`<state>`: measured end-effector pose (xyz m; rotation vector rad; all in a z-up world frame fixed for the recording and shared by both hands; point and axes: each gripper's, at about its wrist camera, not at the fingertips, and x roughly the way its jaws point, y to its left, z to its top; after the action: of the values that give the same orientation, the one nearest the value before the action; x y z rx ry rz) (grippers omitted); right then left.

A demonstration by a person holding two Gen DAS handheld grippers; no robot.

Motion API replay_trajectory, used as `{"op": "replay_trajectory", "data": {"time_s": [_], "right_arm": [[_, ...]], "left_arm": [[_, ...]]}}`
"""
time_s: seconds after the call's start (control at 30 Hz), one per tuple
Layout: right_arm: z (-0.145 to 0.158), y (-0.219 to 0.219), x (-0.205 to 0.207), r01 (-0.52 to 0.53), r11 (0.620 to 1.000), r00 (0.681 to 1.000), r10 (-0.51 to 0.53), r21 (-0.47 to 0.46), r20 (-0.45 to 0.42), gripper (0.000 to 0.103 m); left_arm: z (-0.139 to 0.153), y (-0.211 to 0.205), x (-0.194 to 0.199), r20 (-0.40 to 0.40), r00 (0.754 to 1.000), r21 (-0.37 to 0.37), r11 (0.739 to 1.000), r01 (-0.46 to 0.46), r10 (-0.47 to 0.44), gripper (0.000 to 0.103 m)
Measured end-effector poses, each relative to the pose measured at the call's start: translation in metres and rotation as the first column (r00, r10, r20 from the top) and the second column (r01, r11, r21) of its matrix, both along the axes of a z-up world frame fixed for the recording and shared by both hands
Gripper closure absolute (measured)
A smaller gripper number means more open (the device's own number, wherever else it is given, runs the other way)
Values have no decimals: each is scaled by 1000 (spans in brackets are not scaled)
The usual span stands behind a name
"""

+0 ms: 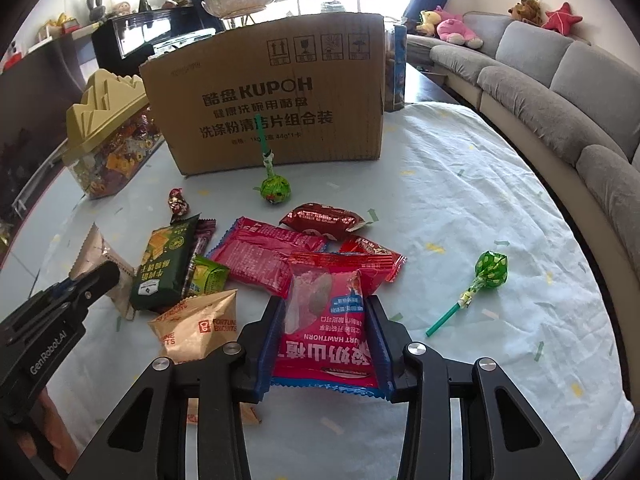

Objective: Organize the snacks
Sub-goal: 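Close left tool on the white snack bag while right tool grips the pink bag, then carry both bags over the cardboard box and open both tools to drop them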

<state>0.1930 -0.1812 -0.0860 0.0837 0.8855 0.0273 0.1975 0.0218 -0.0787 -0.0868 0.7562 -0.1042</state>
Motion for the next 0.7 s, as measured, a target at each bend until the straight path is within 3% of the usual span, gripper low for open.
{"op": "replay_trajectory", "data": {"time_s": [0.43, 0.7], "right_arm": [[44, 4, -21, -74, 997, 994, 72, 28, 81, 62], [66, 5, -23, -136, 989, 983, 127, 62, 131, 62]], "left_arm": [[46, -13, -30, 82, 996, 9, 999, 31, -31, 80], [70, -23, -20, 109, 992, 5, 998, 63, -63, 80]]}}
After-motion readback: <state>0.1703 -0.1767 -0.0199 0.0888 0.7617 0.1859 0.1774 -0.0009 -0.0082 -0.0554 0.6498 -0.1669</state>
